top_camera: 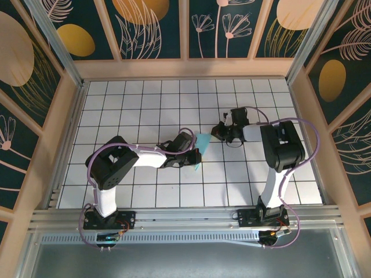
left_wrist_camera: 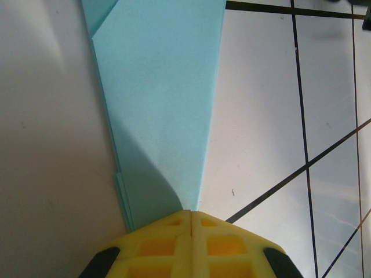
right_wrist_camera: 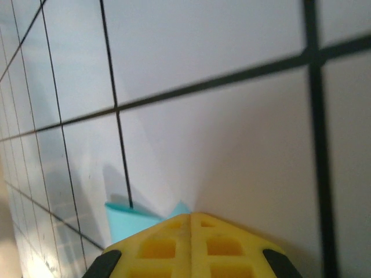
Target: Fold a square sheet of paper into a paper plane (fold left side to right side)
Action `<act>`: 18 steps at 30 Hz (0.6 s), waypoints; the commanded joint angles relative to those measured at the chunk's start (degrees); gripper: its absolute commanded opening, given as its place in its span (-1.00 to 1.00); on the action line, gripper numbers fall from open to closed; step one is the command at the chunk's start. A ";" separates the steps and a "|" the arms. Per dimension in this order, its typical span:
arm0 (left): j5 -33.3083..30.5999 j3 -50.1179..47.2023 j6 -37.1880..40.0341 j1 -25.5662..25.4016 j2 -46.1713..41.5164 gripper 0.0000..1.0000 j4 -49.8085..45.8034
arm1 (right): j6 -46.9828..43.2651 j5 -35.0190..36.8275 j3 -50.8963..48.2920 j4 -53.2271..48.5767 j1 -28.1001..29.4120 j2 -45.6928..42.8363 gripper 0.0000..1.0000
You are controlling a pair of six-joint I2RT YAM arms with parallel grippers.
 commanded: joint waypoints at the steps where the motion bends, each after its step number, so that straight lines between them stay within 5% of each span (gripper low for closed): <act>1: -0.77 -3.20 0.31 -0.16 3.03 -1.00 -11.90 | -2.25 6.66 1.92 0.81 -2.53 2.20 -1.00; 10: -0.73 -2.20 0.02 -0.17 2.50 -1.00 -11.23 | -2.29 6.33 -0.97 -2.36 -2.21 -8.17 -1.00; 18: -1.12 -2.10 0.31 -0.16 2.15 -1.00 -11.59 | 5.28 3.26 -12.45 0.78 7.35 -17.04 -1.00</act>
